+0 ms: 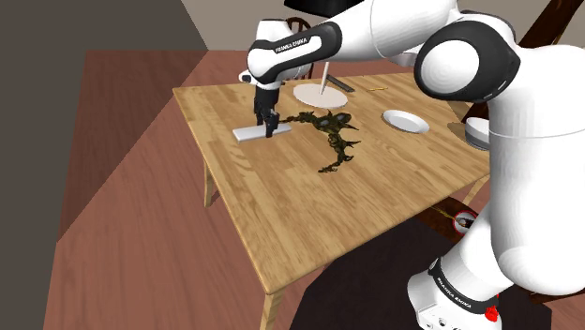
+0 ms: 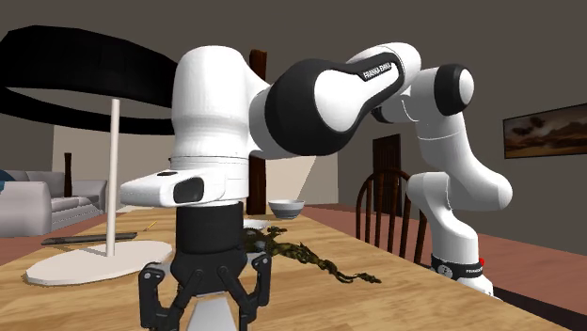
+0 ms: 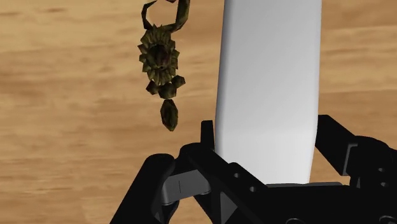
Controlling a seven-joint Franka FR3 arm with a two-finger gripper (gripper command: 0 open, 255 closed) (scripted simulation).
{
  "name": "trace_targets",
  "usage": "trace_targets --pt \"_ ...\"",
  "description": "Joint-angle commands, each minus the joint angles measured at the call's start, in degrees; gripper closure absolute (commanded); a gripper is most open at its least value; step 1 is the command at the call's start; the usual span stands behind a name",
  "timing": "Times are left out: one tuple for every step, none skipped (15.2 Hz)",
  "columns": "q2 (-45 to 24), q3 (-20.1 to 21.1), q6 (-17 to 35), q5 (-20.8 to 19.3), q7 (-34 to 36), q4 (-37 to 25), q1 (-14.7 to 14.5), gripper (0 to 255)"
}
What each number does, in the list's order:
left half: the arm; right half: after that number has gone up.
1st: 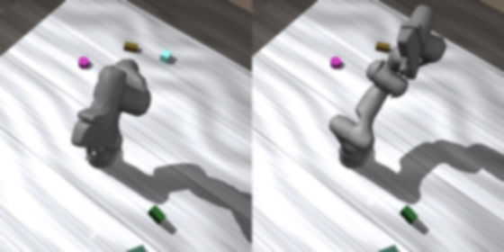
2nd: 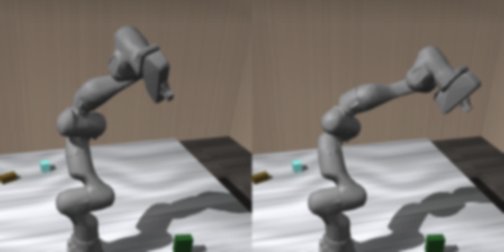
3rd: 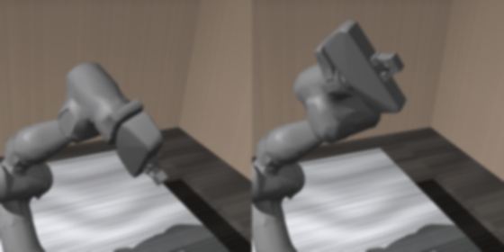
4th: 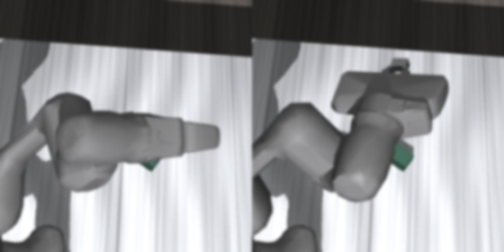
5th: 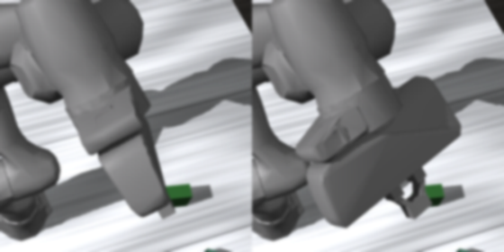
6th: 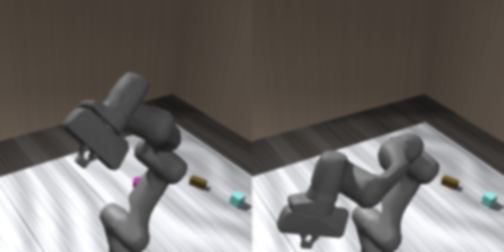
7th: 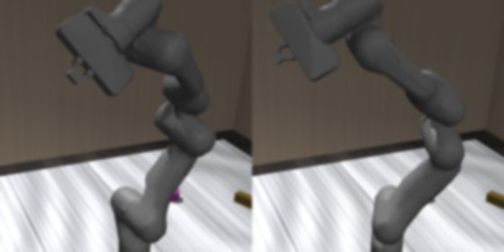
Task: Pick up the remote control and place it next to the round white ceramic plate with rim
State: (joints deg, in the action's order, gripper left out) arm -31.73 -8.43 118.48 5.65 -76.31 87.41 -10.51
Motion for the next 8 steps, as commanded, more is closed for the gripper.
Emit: trace_targets --pt "0.44 -0.08 -1.23 -0.09 -0.02 -0.79 0.07 255" --pt "0.72 -0.11 -1.86 -0.14 0.02 -1.13 0.06 255" --pt "0.99 -0.13 -2.48 -0.20 0.06 -1.49 0.05 255" --pt "1.26 -0.16 -3.12 -0.25 0.09 -1.86 0.05 255" --pt "1.51 -0.19 -3.76 -0.30 0.13 -2.25 0.05 255" --pt "1.75 -0.21 -4.40 -0.34 0.17 -2.66 0.04 255" --pt "1.98 -0.24 -5.05 -0.39 0.20 -3.08 0.04 255" --pt "2.20 -0.26 -5.70 -0.43 0.24 -3.52 0.04 255"
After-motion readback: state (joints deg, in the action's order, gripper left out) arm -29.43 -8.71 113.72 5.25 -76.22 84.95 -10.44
